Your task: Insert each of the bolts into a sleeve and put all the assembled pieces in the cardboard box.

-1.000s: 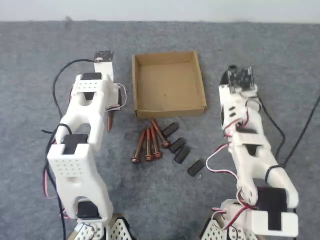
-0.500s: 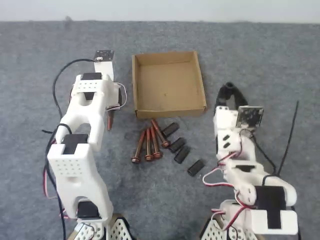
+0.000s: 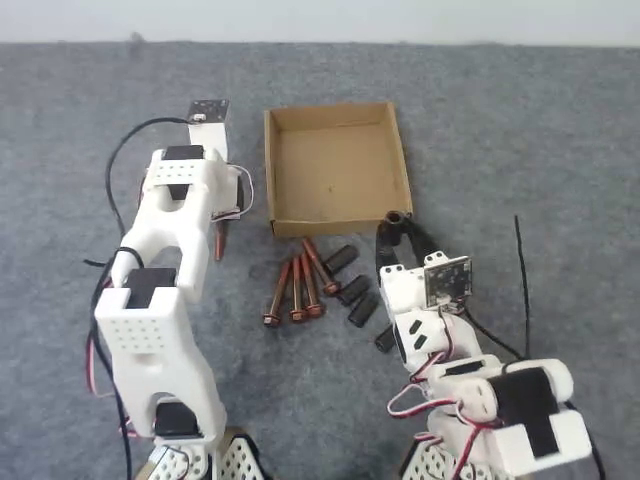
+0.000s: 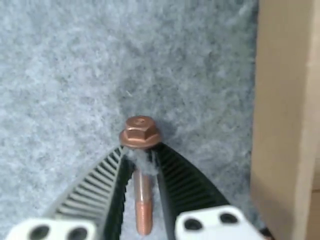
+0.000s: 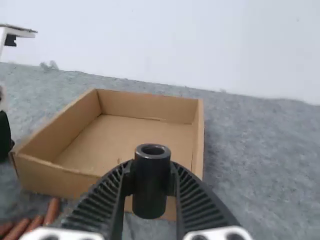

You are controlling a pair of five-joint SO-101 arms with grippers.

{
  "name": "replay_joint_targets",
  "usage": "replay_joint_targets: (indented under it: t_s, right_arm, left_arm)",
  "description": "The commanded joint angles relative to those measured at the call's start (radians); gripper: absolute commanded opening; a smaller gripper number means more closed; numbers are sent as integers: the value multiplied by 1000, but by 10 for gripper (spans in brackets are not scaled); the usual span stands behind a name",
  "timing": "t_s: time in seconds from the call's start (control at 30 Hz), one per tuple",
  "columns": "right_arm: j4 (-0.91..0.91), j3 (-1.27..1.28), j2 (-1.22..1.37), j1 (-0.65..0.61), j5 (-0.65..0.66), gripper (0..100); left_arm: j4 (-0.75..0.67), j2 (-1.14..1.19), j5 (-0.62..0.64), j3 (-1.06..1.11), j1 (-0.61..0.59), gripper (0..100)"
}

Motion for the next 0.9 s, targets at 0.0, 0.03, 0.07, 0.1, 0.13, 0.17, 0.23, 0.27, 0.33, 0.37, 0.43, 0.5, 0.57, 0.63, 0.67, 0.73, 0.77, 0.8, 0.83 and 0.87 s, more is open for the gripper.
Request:
replay_joint_targets:
  t_s: [0.0,0.03,0.07,0.1,0.13,0.17,0.23,0.27,0.33,0.37,0.43,0.5,0.57,0.63,0.67,0.73,0.77,0.8,0.83,0.87]
  right_arm:
    - [36,20,-10,-12,25,6]
    - [47,20,-10,-21,15,6]
    - [56,20,-10,-31,6,6]
    - [62,20,-10,-42,-3,6]
    - [67,20,-8,-54,-9,6]
    - [74,20,-8,-61,-12,6]
    - [76,20,-8,-67,-15,6]
    - [74,20,-8,-64,-15,6]
    - [74,20,-8,-64,-15,6]
    - [74,20,-8,-64,-15,6]
    - [74,20,-8,-62,-15,6]
    - [74,20,-8,-62,-15,6]
    - [76,20,-8,-62,-14,6]
    - [76,20,-8,-62,-14,6]
    - [76,20,-8,-62,-15,6]
    - [76,20,-8,-62,-15,6]
    - [76,20,-8,-62,-15,6]
    - [76,20,-8,-62,-15,6]
    - [76,20,-8,-62,-15,6]
    - [76,20,-8,-62,-15,6]
  left_arm:
    - [-21,-83,-6,1,14,12]
    - [-21,-83,-6,1,14,12]
    - [-21,-83,-6,1,14,12]
    - [-21,-83,-6,1,14,12]
    - [-21,-84,-5,1,14,12]
    - [-21,-86,-2,1,14,12]
    - [-21,-92,0,1,14,12]
    - [-21,-92,0,-1,12,12]
    - [-21,-95,0,-4,12,12]
    - [-21,-103,0,-5,12,12]
    - [-20,-141,2,-5,12,12]
    - [-15,-196,2,1,12,12]
    - [-15,-253,2,19,12,12]
    - [-15,-310,2,39,12,12]
    - [-15,-341,2,51,12,12]
    - [-20,-397,2,74,14,12]
    - [-20,-427,2,87,14,12]
    - [-21,-454,2,96,15,12]
    - [-21,-480,2,105,20,12]
    - [-21,-509,2,114,31,12]
